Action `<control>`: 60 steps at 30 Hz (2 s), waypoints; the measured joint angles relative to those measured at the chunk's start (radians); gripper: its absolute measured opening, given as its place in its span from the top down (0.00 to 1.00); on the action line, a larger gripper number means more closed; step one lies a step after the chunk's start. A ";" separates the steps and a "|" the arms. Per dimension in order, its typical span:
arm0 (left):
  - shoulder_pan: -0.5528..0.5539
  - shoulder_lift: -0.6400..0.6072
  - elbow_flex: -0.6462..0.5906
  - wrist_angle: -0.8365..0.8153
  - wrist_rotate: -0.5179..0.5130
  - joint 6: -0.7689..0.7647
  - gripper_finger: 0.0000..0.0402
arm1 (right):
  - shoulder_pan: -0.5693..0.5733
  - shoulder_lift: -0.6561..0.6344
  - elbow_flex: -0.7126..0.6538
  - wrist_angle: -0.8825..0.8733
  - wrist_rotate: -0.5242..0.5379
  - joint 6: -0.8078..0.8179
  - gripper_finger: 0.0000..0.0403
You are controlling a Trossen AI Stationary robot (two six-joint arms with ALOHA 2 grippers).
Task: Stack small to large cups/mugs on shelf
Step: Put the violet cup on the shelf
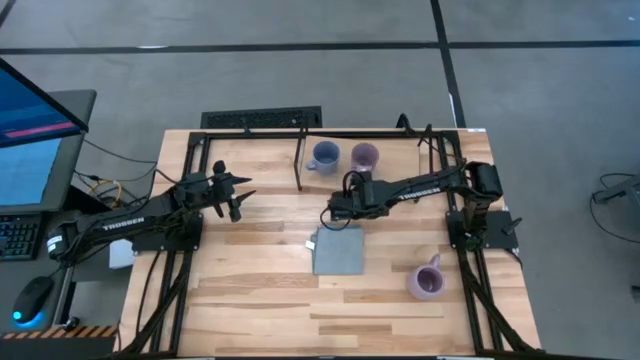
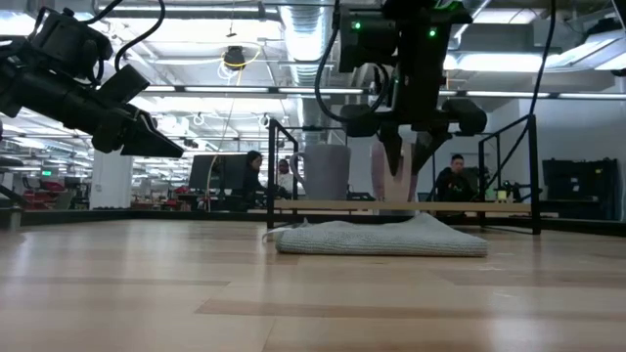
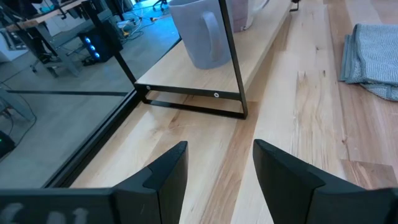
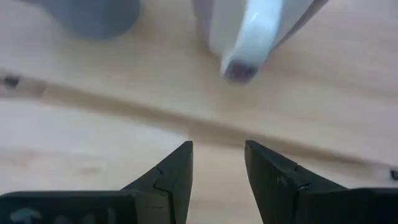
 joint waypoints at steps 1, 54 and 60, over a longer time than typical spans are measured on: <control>0.000 0.000 0.000 0.000 0.000 0.000 0.57 | 0.010 0.000 0.000 0.000 -0.010 0.000 0.58; 0.000 0.011 0.000 -0.074 -0.007 0.129 0.57 | 0.430 -0.177 0.129 -0.530 -0.427 -0.540 0.60; 0.000 0.011 0.000 -0.116 -0.007 0.123 0.57 | 0.484 -0.177 0.129 -0.530 -0.443 -0.583 0.60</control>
